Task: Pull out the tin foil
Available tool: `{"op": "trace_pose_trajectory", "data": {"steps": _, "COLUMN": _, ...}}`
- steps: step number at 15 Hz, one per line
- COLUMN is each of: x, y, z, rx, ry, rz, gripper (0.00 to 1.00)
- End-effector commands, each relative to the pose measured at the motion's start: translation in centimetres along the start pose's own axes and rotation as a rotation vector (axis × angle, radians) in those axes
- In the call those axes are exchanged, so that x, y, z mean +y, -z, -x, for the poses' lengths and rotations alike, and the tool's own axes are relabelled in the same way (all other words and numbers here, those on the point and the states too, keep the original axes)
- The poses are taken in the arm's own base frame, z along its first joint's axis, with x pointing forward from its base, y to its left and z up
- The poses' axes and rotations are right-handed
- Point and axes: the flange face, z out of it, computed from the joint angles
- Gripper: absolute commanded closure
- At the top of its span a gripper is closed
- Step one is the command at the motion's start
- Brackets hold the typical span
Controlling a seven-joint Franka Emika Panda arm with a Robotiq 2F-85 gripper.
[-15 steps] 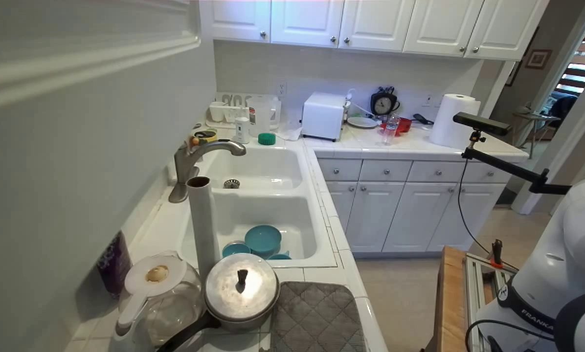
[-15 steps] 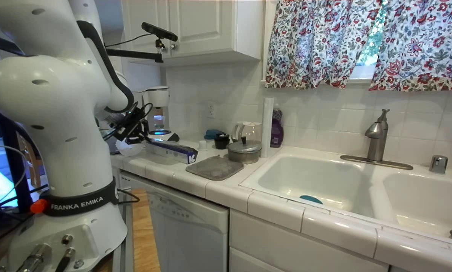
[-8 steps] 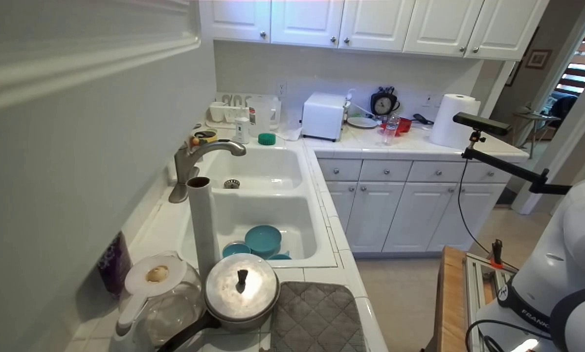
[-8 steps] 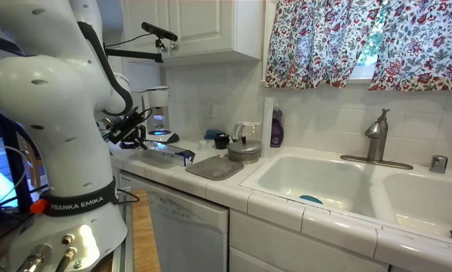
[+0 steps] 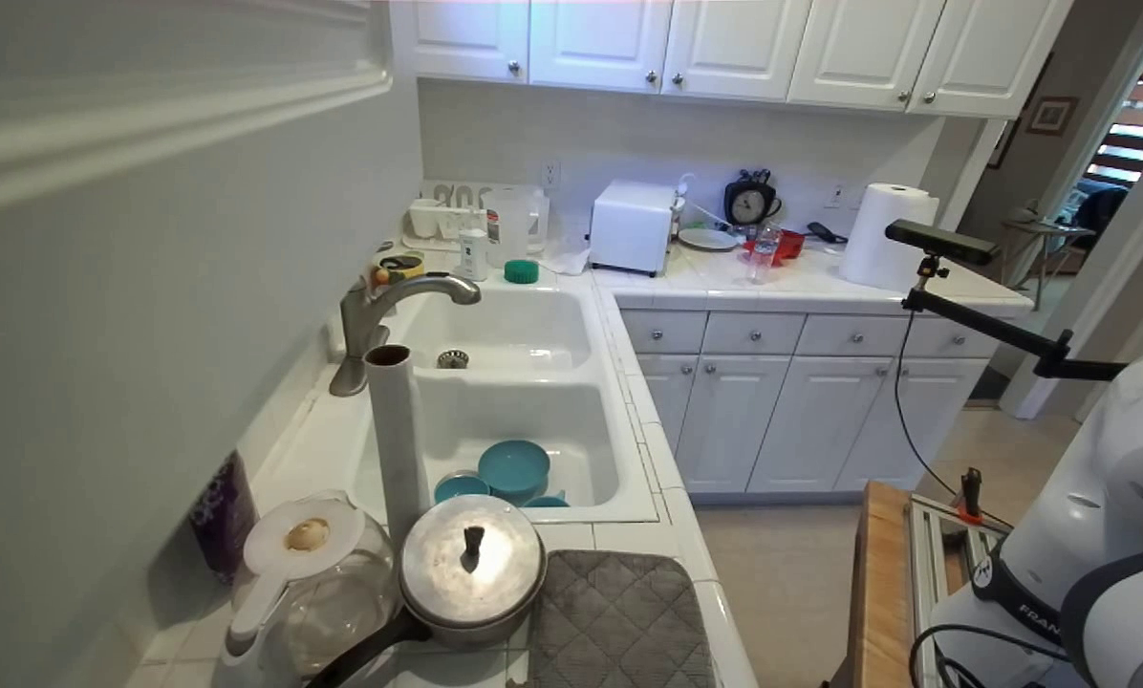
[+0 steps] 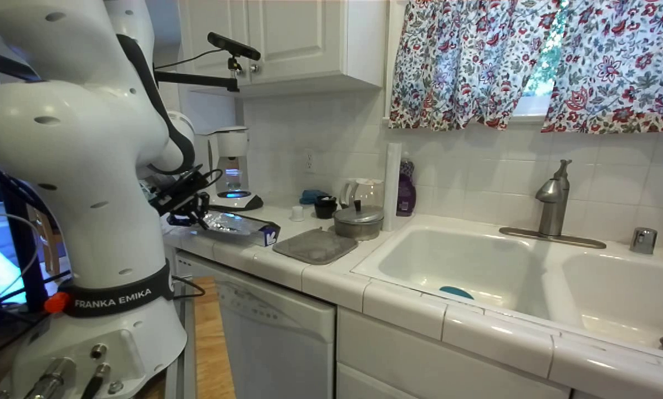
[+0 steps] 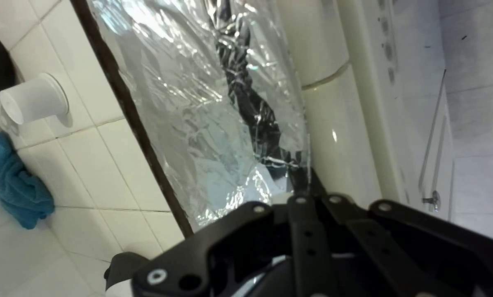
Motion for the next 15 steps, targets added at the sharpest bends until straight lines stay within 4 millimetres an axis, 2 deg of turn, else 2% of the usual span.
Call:
{"op": "trace_pose_trajectory", "data": {"steps": 1, "x": -0.4, "y": 0.1, "z": 0.2, "rx": -0.003, "ry": 0.000, "rz": -0.064, "gripper": 0.95}}
{"op": "trace_pose_trajectory", "data": {"steps": 2, "x": -0.5, "y": 0.2, "z": 0.2, "rx": 0.003, "ry": 0.004, "rz": -0.070, "gripper": 0.72}}
{"op": "trace_pose_trajectory", "data": {"steps": 4, "x": -0.6, "y": 0.2, "z": 0.1, "rx": 0.007, "ry": 0.005, "rz": -0.085, "gripper": 0.67}}
{"op": "trace_pose_trajectory", "data": {"steps": 9, "x": 1.4, "y": 0.8, "z": -0.6, "rx": 0.056, "ry": -0.039, "rz": -0.143, "gripper": 0.34}}
{"op": "trace_pose_trajectory", "data": {"steps": 13, "x": 5.0, "y": 0.4, "z": 0.7, "rx": 0.058, "ry": -0.169, "rz": -0.203, "gripper": 0.05}}
{"op": "trace_pose_trajectory", "data": {"steps": 15, "x": 7.0, "y": 0.3, "z": 2.1, "rx": 0.077, "ry": -0.267, "rz": -0.268, "gripper": 0.00}}
